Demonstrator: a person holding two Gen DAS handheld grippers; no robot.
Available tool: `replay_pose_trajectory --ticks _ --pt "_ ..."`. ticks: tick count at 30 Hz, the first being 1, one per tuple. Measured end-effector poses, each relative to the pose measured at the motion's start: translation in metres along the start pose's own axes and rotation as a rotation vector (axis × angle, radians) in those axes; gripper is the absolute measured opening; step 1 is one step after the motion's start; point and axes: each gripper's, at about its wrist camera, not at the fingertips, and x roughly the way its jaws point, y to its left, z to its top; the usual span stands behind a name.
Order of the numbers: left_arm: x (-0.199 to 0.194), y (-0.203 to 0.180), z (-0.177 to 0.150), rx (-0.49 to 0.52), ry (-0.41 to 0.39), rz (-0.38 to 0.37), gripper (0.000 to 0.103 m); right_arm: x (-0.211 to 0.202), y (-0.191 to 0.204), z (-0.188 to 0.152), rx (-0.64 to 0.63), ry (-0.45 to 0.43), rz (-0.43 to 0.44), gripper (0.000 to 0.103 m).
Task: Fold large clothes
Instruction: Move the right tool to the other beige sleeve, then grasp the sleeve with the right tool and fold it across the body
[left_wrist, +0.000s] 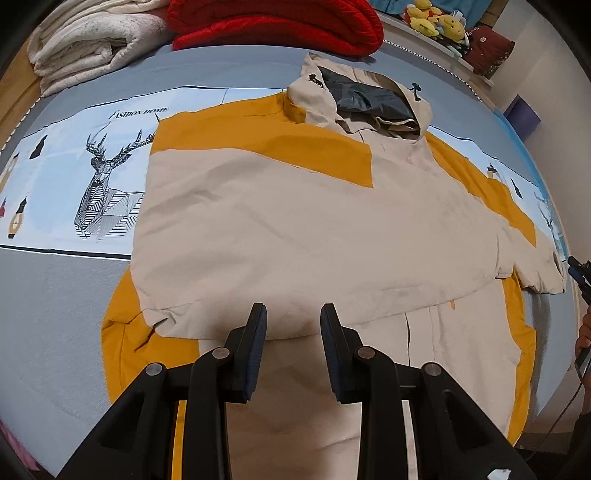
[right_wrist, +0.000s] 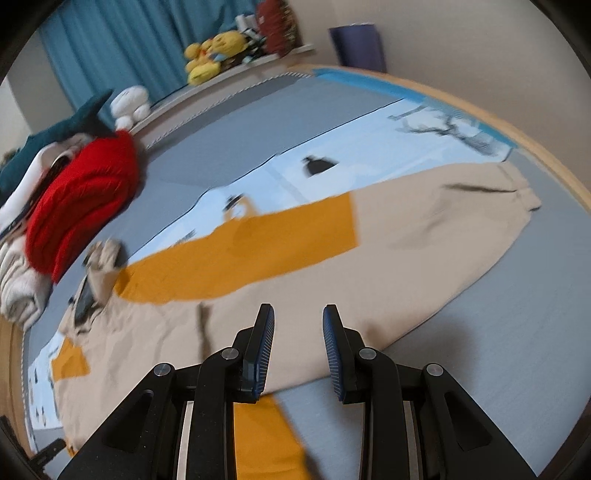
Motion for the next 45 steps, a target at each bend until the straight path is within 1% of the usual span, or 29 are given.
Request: replay_pose_trajectory --ticks 5,8,11,18,20,24,33,41,43,44,45 --pt "0.007 -0.001 0.004 0.003 0.01 -0.001 0.027 0.009 -0.063 0.021 0.115 -0.022 -0.046 0.028" --pt "0.011 -0.002 0.008 -0.001 0.013 -0.003 0.027 0.022 -0.106 0.029 0.21 -0.005 -0.078 0.027" --pt "0.015 -0.004 0.011 -0.004 0.02 -0.011 0.027 0.034 -0.14 0.031 0.297 0.012 -0.097 0.026" --pt "0.024 -0.009 0.013 0.002 0.034 -0.014 0.027 0.064 -0.191 0.026 0.432 0.047 -0.085 0.027" --pt "0.026 -0.01 0.013 0.004 0.036 -0.013 0.027 0.073 -0.202 0.024 0.475 0.07 -0.08 0.027" --pt "0.027 -0.011 0.013 0.01 0.037 -0.011 0.027 0.084 -0.219 0.017 0.537 0.078 -0.082 0.027" --pt "0.03 -0.013 0.012 0.019 0.041 -0.006 0.027 0.089 -0.25 0.018 0.661 -0.009 0.02 0.027" --pt "0.028 -0.011 0.013 0.01 0.037 -0.013 0.027 0.088 -0.245 0.02 0.679 -0.028 -0.002 0.027" --pt "0.028 -0.01 0.013 0.013 0.037 -0.013 0.027 0.087 -0.245 0.02 0.684 -0.039 -0.013 0.025" --pt "0.028 -0.01 0.013 0.014 0.037 -0.014 0.027 0.085 -0.246 0.019 0.684 -0.043 -0.019 0.02" --pt "0.027 -0.009 0.014 0.013 0.036 -0.015 0.027 0.084 -0.246 0.018 0.685 -0.046 -0.028 0.012"
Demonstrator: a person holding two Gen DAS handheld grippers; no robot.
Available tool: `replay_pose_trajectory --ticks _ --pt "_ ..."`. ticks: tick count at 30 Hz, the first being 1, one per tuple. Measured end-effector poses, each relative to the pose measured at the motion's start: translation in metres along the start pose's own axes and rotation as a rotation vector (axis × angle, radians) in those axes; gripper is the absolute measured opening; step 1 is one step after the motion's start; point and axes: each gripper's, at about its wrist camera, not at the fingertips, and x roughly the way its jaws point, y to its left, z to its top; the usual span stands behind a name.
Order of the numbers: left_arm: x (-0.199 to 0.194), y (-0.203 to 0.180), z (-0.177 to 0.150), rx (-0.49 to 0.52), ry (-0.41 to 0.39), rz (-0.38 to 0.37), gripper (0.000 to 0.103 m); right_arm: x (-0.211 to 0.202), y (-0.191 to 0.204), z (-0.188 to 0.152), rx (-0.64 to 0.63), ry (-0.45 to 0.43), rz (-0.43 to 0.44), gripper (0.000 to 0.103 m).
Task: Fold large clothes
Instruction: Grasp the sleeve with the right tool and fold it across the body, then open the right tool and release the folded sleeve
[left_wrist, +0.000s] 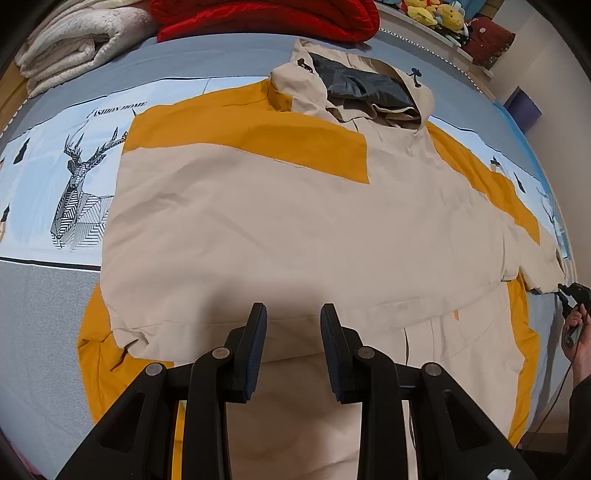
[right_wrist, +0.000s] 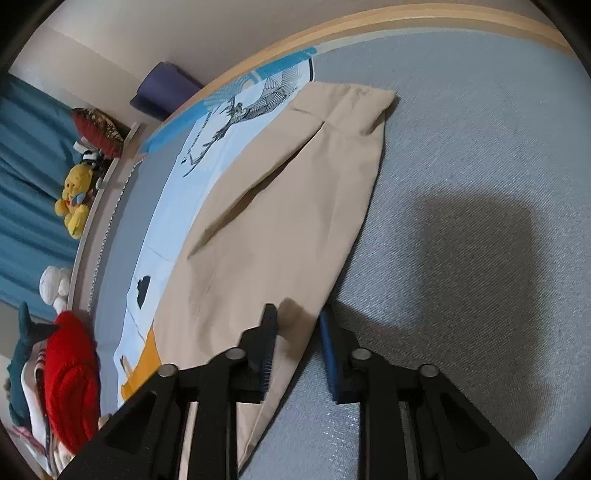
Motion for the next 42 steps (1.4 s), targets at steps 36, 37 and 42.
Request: replay_pose_trajectory --ticks 36,37,42 --pt "-0.065 0.051 0.017 -0.131 -0.116 -0.107 0.03 -0.162 0.314 -0.395 -1.191 0.298 0.382 0.028" --pt "-0.064 0.049 0.017 -0.128 -0.114 -0.105 0.03 -0.172 0.315 -0.385 -1.172 0.269 0.38 0.031" --pt "-0.062 0.044 0.014 -0.108 -0.11 -0.094 0.03 -0.178 0.285 -0.333 -1.023 0.137 0.28 0.041"
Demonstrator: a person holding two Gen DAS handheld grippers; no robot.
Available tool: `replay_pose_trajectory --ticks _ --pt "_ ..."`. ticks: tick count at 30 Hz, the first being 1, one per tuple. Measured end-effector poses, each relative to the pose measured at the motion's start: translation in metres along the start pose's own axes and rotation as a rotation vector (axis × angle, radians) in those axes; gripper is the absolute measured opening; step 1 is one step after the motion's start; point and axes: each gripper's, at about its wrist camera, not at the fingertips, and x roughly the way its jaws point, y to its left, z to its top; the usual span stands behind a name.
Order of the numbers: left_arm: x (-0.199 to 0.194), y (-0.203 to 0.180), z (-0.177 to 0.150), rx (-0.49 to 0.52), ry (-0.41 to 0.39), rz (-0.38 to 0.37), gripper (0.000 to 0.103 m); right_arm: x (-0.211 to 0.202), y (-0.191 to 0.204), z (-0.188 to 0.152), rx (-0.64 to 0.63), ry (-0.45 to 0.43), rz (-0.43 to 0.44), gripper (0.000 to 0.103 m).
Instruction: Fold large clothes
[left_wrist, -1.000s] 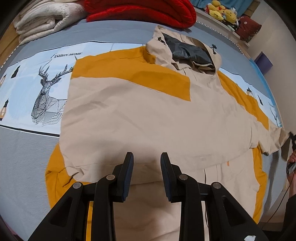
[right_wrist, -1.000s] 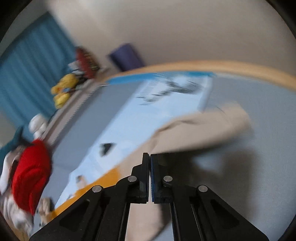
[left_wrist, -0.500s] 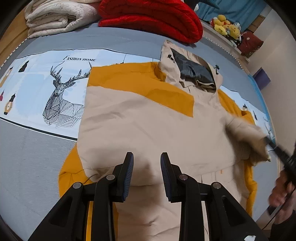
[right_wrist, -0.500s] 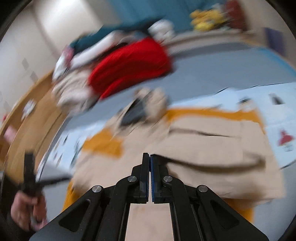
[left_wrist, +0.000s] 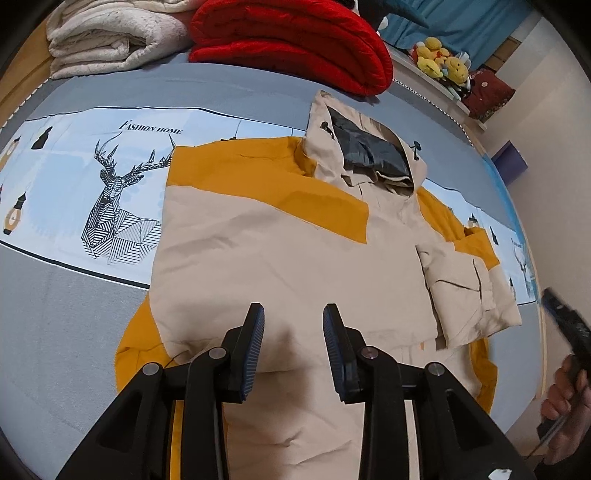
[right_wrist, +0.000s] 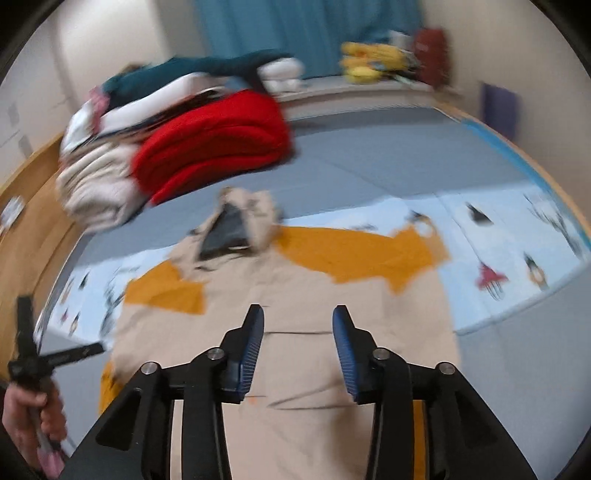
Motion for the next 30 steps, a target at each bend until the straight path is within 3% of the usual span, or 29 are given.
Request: replay_pose_trajectory --ticks 5,10,14,19,23,30 --pt "0.005 -0.003 -0.002 0.019 0.006 0.023 0.03 0.047 -0.091 -0.04 0.393 0.192 -0.043 0.041" --pt "0.014 -0.007 -0.002 0.016 0.012 0.041 0.03 0.061 -0.128 -0.059 0.538 0.239 -0.03 0.041" --pt "0.021 -0.013 -0.003 0.032 0.024 0.045 0.03 0.044 -0.11 -0.047 0.521 0.165 0.038 0.041" --pt "0.027 -0.018 -0.005 0.044 0.034 0.047 0.03 0.059 -0.071 -0.044 0.448 0.16 0.164 0.041" --pt "0.028 -0.017 -0.006 0.048 0.038 0.042 0.03 0.102 -0.078 -0.055 0.507 0.268 0.139 0.041" --pt "0.026 -0.007 -0.002 0.017 0.033 0.042 0.03 0.132 -0.093 -0.068 0.594 0.32 0.079 0.041"
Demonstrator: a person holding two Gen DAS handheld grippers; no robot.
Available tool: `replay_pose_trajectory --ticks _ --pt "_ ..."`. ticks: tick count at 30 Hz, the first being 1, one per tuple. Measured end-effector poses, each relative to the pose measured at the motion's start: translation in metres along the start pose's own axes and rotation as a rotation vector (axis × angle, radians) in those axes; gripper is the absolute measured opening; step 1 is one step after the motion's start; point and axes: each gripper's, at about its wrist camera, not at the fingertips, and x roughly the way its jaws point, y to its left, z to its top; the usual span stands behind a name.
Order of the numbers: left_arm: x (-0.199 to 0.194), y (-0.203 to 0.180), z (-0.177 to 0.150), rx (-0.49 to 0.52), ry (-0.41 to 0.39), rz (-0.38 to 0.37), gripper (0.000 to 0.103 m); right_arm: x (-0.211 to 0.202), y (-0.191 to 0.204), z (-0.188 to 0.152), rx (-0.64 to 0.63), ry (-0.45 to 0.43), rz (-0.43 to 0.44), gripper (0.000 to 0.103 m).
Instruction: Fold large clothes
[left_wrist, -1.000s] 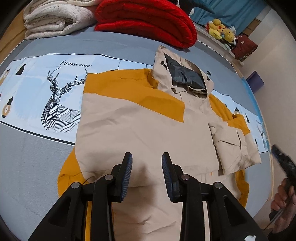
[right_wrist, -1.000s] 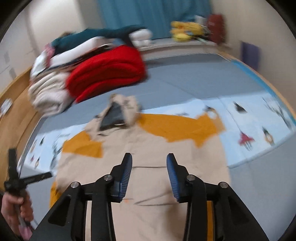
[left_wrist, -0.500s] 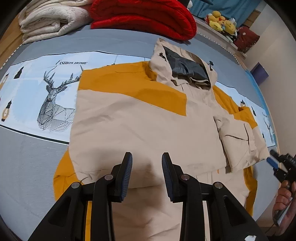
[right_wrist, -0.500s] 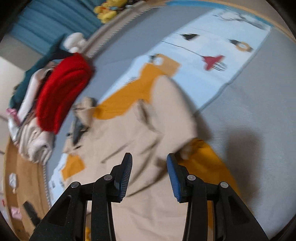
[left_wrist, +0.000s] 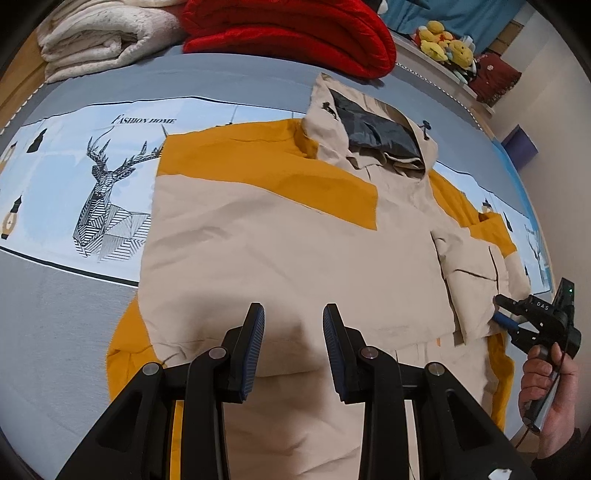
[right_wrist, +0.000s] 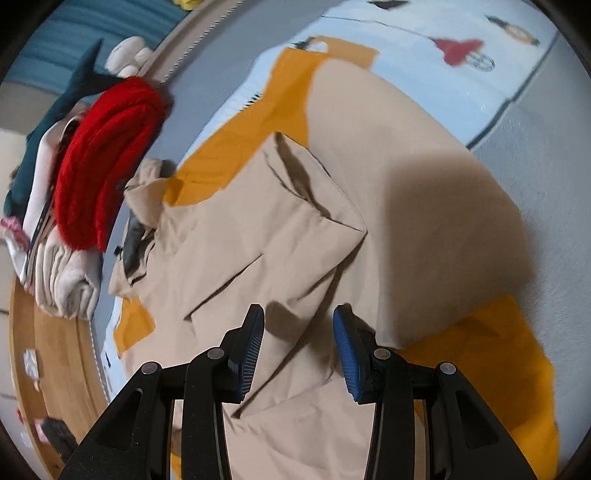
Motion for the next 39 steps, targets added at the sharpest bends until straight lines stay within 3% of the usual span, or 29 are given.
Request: replay_pose_trajectory --ticks 4,6,9,12,15,18,21,23,26,34,39 --pt "-0.002 0.007 0.003 -0.012 -0.002 -0.006 0.03 0.006 0.008 0.0 -0.001 -0.024 -0.013 0.037" --pt "-0.004 0.009 0.004 -0.016 -0.003 -0.01 0.03 0.007 0.014 -0.001 -0.013 -0.038 -0.016 0.013" --pt "-0.006 0.014 0.005 -0.023 -0.005 -0.015 0.03 0.0 0.032 -0.004 -0.061 -0.104 -0.007 0.005" --pt "-0.007 0.019 0.006 -0.033 -0.007 -0.018 0.03 -0.017 0.071 -0.017 -0.206 -0.214 0.038 0.004" --pt "-0.008 0.022 0.007 -0.046 -0.006 -0.027 0.03 -0.032 0.124 -0.047 -0.433 -0.282 0.169 0.004" --pt "-0.007 0.024 0.008 -0.057 -0.001 -0.041 0.03 -0.027 0.168 -0.084 -0.648 -0.193 0.315 0.008" --pt "-0.004 0.024 0.008 -0.07 0.011 -0.066 0.03 -0.01 0.187 -0.111 -0.765 -0.059 0.335 0.018" --pt "-0.001 0.024 0.008 -0.08 0.021 -0.08 0.03 -0.002 0.186 -0.117 -0.772 -0.012 0.325 0.018" --pt "0.003 0.024 0.007 -0.095 0.032 -0.097 0.03 -0.001 0.179 -0.112 -0.755 -0.01 0.283 0.018" --pt "0.043 0.016 -0.003 -0.181 0.149 -0.224 0.03 -0.026 0.147 -0.071 -0.657 -0.118 0.17 0.021" --pt "0.07 0.001 -0.011 -0.193 0.218 -0.253 0.03 -0.045 0.126 -0.042 -0.57 -0.201 0.102 0.021"
